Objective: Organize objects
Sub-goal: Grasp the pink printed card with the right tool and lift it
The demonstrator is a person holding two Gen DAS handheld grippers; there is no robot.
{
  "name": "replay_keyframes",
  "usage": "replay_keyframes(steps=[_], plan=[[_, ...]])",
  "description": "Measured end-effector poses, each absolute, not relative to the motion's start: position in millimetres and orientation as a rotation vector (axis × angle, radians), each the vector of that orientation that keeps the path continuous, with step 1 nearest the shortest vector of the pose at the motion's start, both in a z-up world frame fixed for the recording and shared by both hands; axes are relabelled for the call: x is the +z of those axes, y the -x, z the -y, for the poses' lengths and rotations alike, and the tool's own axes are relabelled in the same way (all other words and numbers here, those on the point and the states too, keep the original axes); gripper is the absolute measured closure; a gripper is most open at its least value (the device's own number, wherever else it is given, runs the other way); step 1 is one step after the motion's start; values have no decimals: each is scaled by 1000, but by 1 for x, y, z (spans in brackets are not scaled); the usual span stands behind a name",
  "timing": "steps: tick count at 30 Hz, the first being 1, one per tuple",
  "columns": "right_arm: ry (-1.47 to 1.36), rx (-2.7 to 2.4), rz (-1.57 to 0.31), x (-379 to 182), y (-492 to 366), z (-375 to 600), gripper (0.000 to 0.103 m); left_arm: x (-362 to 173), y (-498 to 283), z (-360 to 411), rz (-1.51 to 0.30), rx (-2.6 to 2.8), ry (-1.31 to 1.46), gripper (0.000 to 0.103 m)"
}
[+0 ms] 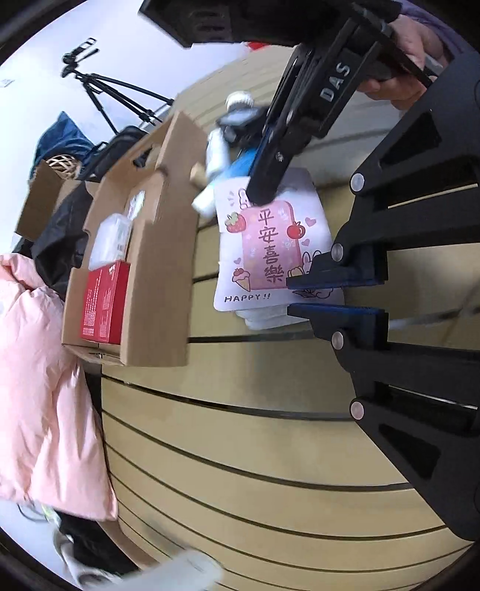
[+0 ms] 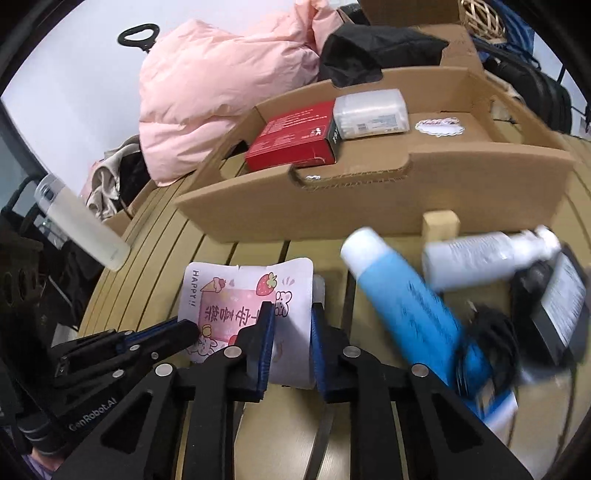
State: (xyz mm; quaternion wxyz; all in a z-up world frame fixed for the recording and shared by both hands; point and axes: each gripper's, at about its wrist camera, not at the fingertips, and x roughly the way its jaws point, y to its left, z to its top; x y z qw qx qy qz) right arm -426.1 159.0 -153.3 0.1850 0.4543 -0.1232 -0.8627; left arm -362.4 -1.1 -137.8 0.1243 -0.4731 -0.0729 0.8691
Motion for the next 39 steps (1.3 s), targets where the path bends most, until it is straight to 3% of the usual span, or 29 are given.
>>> replay_keyframes(steps=[7, 10, 14, 19, 21, 23, 24, 28, 34, 39], plan=[[-1181, -2490, 202, -105, 323, -178, 89, -91, 275, -24, 254, 2519, 1256, 103], [-1193, -2489, 208, -94, 291, -191, 99, -86, 259, -36, 275, 2474, 1237, 103], [-1216, -2551, 132, -96, 271, -198, 100, -105, 265, -38, 215, 2491, 1290, 103], [-1356, -2545, 253, -127, 282, -222, 101, -120, 266, -30, 270, 2465, 1370, 103], [-1376, -2544, 251, -131, 285, -223, 101, -129, 268, -33, 338, 2408, 1391, 89], [-1400, -2536, 247, -135, 286, -222, 101, -143, 270, -41, 357, 2365, 1432, 60], [-1423, -2528, 257, -138, 287, -223, 101, -150, 272, -44, 354, 2370, 1455, 58], [-1495, -2485, 342, -154, 291, -233, 99, -170, 277, -57, 391, 2361, 1508, 60], [-1495, -2494, 374, -156, 291, -234, 98, -164, 271, -64, 351, 2429, 1421, 87], [-1499, -2478, 393, -158, 293, -235, 94, -165, 272, -59, 380, 2419, 1427, 91]])
